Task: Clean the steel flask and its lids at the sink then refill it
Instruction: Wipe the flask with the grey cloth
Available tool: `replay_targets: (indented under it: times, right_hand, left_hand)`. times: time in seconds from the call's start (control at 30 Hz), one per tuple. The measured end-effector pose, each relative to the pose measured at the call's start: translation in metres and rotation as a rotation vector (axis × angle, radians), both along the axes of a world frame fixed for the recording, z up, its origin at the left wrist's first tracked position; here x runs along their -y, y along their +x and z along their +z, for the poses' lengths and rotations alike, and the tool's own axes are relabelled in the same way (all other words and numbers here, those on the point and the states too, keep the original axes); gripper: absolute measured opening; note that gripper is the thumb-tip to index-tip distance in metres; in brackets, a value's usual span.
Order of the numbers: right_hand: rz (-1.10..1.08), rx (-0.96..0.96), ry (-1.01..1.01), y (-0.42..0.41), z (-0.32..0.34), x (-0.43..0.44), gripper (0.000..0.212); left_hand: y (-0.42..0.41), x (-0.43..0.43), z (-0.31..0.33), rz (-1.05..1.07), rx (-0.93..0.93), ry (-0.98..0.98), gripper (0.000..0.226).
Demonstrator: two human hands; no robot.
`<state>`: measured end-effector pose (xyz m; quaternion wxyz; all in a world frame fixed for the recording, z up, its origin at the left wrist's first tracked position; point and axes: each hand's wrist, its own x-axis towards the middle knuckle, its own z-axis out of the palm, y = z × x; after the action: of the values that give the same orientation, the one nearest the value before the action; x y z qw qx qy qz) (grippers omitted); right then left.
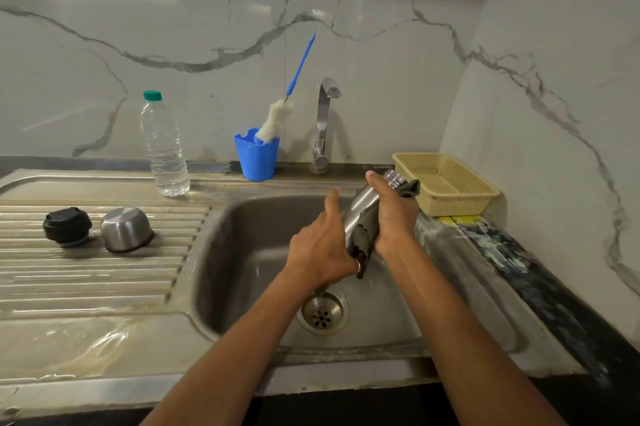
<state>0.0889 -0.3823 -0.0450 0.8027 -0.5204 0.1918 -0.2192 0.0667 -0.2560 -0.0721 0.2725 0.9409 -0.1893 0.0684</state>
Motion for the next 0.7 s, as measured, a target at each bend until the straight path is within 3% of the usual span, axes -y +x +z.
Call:
replay_targets:
  times: [0.07,0.13,0.2,0.33,0.47,0.53,0.6,0.7]
  right_hand:
    - [0.112,0.052,-0.075,-0.003,0.001,-0.002,0.049]
    - [0.239,0.085,-0.127,-0.007,0.002,-0.007,0.041]
    - [0.295,0.083,-0.138,-0.010,0.002,-0.012,0.033]
    - [0.177,0.009,-0.129,-0.007,0.002,-0.014,0.030]
    - [0.010,0.021,-0.052,-0.001,-0.001,-0.015,0.064]
    - [0.006,0.009,-0.048,0.000,-0.003,-0.013,0.066]
    - [0.071,-0.021,-0.047,-0.003,-0.004,-0.008,0.051]
    - [0.236,-0.012,-0.046,-0.005,-0.004,-0.005,0.043]
  left_hand:
    - [0.004,-0.006,0.002,-0.029,-0.115,-0.183,0.133]
    - [0.005,-0.012,0.004,-0.081,-0.306,-0.456,0.138]
    - [0.004,-0.016,0.005,-0.115,-0.413,-0.589,0.139]
    - [0.004,-0.017,0.008,-0.109,-0.338,-0.473,0.133]
    - [-0.009,0.001,0.003,-0.022,-0.007,-0.073,0.120]
    - [-0.008,0.006,-0.001,0.014,0.048,0.004,0.122]
    - [-0.001,0.003,-0.003,-0.015,-0.045,-0.100,0.130]
    - [0.007,-0.011,0.000,-0.148,-0.384,-0.498,0.138]
